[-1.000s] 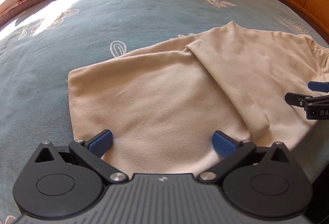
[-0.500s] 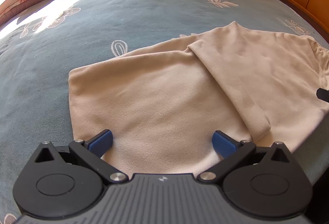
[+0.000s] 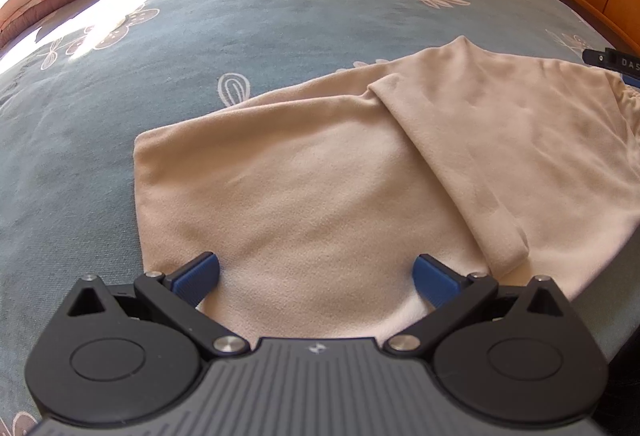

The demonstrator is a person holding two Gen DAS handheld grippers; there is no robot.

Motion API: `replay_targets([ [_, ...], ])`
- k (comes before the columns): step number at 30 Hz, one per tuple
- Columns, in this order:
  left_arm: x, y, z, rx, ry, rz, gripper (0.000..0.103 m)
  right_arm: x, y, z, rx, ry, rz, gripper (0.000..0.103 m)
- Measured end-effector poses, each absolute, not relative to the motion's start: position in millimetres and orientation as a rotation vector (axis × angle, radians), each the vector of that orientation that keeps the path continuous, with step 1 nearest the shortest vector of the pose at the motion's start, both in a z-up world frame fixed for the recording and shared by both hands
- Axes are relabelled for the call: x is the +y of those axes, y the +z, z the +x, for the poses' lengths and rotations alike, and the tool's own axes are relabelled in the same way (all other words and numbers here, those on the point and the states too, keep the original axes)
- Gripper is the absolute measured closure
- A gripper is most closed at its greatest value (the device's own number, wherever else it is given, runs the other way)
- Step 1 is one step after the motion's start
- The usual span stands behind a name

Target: Fold clothes

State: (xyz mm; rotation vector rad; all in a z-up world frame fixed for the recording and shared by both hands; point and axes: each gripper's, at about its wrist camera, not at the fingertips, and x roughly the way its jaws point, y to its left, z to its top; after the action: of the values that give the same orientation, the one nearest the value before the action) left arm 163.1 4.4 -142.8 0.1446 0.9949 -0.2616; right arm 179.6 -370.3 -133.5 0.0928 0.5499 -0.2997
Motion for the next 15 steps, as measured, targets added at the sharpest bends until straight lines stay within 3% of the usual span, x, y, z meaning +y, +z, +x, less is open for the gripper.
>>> replay_targets([
  [5, 3, -142, 166, 1.010, -0.257, 0.146, 0.000, -379, -170, 219, 0.709, -0.328, 0.109, 0.000],
  [9, 2, -144, 166, 1.002, -0.250, 0.145, 0.000, -383, -140, 216, 0.693, -0.327, 0.243, 0.000],
  [11, 1, -144, 166, 1.003, -0.245, 0.143, 0.000, -367, -125, 214, 0.652, -0.330, 0.180, 0.000],
  [15, 1, -144, 167, 1.005, -0.249, 0.146, 0.000, -362, -139, 240, 0.753, -0.370, 0.209, 0.000],
])
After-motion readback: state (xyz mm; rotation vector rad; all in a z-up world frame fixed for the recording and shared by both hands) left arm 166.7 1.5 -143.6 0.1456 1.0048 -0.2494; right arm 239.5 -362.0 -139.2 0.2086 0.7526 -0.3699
